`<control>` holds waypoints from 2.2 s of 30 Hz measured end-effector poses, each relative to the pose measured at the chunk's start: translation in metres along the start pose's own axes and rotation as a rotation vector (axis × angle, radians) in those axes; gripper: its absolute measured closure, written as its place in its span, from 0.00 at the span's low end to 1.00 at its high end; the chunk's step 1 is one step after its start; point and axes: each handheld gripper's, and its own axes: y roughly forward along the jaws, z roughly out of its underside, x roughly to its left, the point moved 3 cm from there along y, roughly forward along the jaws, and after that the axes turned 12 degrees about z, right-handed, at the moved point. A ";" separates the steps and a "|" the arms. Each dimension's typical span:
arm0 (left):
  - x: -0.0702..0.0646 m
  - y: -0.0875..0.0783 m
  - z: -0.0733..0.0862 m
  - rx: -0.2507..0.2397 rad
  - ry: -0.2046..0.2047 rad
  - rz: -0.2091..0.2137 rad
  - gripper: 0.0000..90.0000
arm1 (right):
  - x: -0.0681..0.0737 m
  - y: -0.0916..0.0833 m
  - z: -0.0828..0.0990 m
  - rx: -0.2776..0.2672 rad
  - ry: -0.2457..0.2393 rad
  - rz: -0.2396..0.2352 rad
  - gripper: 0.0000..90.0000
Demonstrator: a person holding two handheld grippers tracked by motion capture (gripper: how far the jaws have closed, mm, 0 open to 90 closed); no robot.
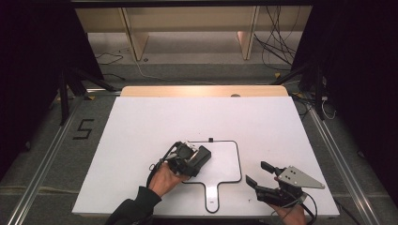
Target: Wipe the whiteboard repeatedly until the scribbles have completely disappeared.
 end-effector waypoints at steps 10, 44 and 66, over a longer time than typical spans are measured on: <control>0.013 -0.001 -0.002 -0.011 -0.017 -0.040 0.45 | -0.001 -0.001 0.000 -0.002 0.001 0.003 0.30; 0.011 0.004 -0.010 -0.009 -0.009 -0.041 0.45 | 0.000 0.000 -0.001 0.000 -0.001 0.001 0.30; 0.004 0.012 -0.019 -0.026 0.020 -0.008 0.45 | -0.001 0.000 0.000 0.003 0.002 -0.001 0.30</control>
